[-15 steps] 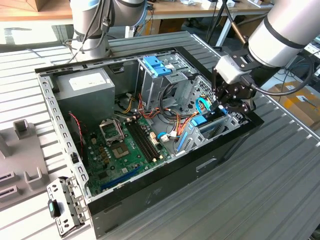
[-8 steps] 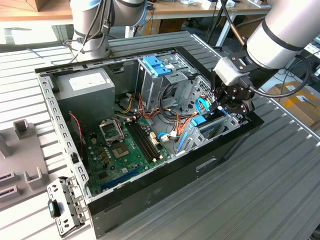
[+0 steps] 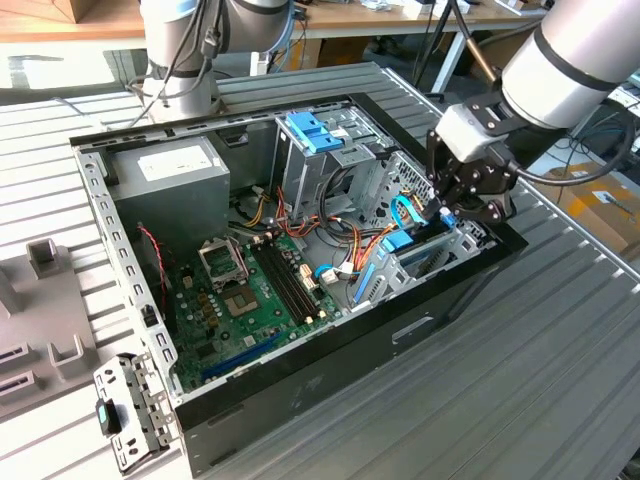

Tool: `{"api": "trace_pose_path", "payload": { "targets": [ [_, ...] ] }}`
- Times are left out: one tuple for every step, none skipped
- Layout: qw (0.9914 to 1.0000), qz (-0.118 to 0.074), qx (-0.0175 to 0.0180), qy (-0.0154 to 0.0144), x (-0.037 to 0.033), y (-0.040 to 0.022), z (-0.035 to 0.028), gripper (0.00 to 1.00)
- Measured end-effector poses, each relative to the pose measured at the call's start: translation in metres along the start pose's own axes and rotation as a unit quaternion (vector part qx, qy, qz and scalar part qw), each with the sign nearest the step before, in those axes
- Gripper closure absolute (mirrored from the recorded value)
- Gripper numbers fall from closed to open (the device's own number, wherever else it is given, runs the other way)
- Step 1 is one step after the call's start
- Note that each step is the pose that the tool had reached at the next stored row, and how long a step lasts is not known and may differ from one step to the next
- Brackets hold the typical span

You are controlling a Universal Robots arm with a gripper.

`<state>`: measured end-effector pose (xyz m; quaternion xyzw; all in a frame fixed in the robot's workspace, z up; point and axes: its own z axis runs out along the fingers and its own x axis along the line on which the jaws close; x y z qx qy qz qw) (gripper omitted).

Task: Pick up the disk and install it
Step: 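Insert the second disk wire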

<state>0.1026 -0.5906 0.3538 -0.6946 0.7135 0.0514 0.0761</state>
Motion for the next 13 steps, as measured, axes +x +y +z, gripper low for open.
{"api": "trace_pose_path", "payload": {
  "targets": [
    [1.0,0.0,0.0,0.0,-0.0002,-0.003,-0.0007,0.89],
    [1.0,0.0,0.0,0.0,-0.0003,-0.0055,-0.0009,0.89],
    [1.0,0.0,0.0,0.0001,-0.0006,-0.0085,-0.0016,0.89],
    [1.0,0.0,0.0,0.0001,-0.0008,-0.0101,-0.0023,0.89],
    [1.0,0.0,0.0,0.0,-0.0012,-0.0129,-0.0046,0.89],
    [1.0,0.0,0.0,0.0,-0.0015,-0.0141,-0.0059,0.89],
    [1.0,0.0,0.0,0.0,-0.0017,-0.0148,-0.0068,0.89],
    [1.0,0.0,0.0,0.0,-0.0018,-0.0152,-0.0078,0.89],
    [1.0,0.0,0.0,-0.0001,-0.0019,-0.0153,-0.0079,0.89],
    [1.0,0.0,0.0,0.0,-0.0019,-0.0154,-0.008,0.89],
    [1.0,0.0,0.0,0.0,-0.0019,-0.0154,-0.0081,0.89],
    [1.0,0.0,0.0,0.0,-0.0019,-0.0155,-0.0081,0.89],
    [1.0,0.0,0.0,0.0,-0.0019,-0.0155,-0.0081,0.89]
  ]
}}
